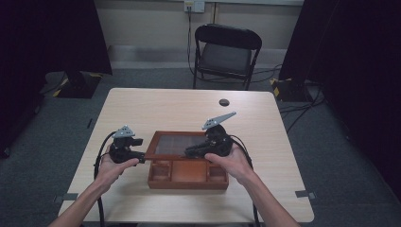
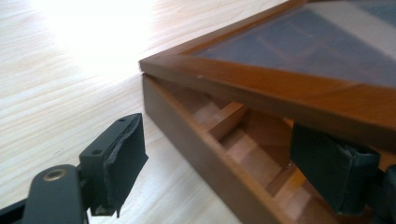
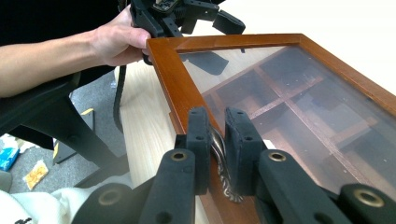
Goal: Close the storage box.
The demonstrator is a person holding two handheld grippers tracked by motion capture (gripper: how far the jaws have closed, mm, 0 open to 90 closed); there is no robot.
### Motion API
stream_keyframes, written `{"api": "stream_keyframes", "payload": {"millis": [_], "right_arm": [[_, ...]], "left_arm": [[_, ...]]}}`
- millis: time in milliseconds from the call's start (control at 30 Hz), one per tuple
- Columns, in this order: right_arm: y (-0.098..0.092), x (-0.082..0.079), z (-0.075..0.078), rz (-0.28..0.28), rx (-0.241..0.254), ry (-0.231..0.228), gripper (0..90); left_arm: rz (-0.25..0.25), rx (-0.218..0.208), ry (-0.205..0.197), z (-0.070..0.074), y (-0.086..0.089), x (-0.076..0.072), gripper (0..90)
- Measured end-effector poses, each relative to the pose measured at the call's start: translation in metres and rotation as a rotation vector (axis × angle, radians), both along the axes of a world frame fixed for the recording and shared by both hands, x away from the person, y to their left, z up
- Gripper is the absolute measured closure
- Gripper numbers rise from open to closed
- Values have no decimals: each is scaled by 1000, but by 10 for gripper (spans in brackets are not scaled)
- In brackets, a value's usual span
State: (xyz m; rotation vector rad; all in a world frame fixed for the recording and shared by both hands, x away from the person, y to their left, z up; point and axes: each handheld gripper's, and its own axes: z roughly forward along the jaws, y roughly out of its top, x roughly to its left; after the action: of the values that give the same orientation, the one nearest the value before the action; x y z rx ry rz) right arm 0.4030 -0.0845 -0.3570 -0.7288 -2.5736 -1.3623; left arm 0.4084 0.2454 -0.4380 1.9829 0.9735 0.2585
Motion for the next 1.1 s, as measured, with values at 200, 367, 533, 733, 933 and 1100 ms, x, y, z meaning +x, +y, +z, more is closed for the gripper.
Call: {"api": "stream_keyframes", "payload": {"millis": [200,367,533,733,933,1100], "right_arm": [[-2,-1,-2,5,-11,1,810],[-2,-4,-6,12,-24,6,810],[-1,-6,-9,18,-32,5,810],[2,-10,-17,32,-61,5,810],[2,-11,-20,34,-64,15,810],[3,-12,-25,40,-76,21,810]], "left_arm": [[14,8,11,-3,7,4,181],[39,4,8,-3,14,6,181],[47,10,10,-3,16,7,182],[59,4,7,-3,20,9,182],[68,5,4,-3,21,9,182],[66,9,0,-2,23,9,183]]}}
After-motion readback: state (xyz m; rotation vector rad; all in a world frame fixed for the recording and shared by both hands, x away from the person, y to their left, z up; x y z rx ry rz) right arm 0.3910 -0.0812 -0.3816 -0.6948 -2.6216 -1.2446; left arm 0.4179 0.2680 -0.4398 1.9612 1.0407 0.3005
